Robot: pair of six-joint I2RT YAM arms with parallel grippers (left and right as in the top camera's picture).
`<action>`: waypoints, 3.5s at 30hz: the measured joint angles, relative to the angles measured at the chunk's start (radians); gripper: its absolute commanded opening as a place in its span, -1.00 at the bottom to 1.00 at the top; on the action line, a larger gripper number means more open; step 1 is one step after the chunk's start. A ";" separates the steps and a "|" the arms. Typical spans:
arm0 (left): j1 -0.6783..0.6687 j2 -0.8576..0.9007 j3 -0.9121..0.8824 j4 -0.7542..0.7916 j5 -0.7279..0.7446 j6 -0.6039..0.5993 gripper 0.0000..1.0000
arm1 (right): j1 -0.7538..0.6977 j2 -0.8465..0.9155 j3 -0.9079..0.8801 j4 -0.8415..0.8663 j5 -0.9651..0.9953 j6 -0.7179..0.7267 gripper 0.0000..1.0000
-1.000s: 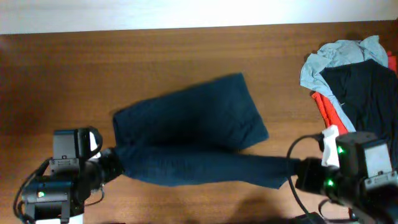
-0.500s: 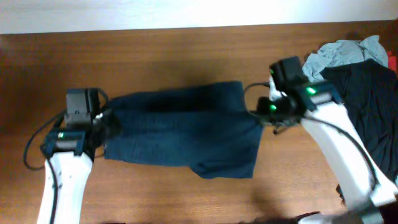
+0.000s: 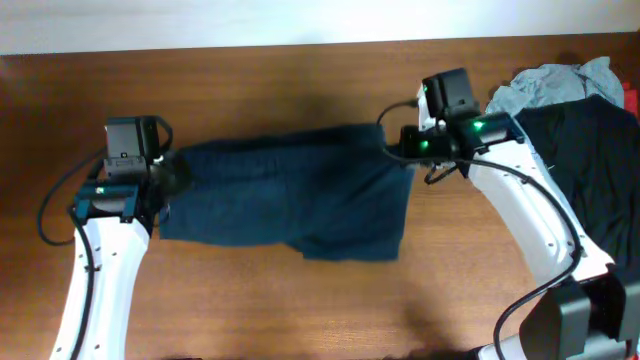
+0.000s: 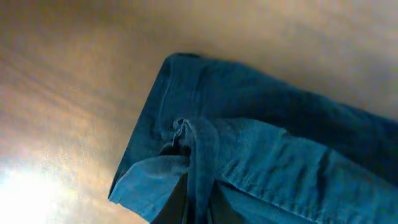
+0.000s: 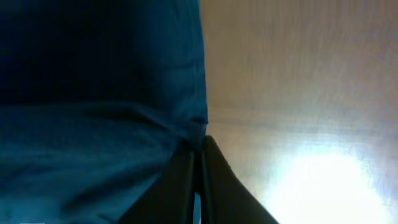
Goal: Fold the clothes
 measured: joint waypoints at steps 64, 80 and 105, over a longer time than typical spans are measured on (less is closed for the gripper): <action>-0.063 0.466 1.348 -0.246 0.750 0.269 -0.99 | -0.150 -0.218 0.786 -0.368 0.326 -0.130 -0.92; -0.114 0.496 1.220 -0.777 0.385 0.445 -0.90 | -0.150 -0.143 0.750 -0.811 0.109 -0.134 -0.91; -0.114 0.520 1.028 -0.831 0.127 0.378 -0.85 | -0.150 0.163 0.747 -0.634 -0.040 -0.134 -0.91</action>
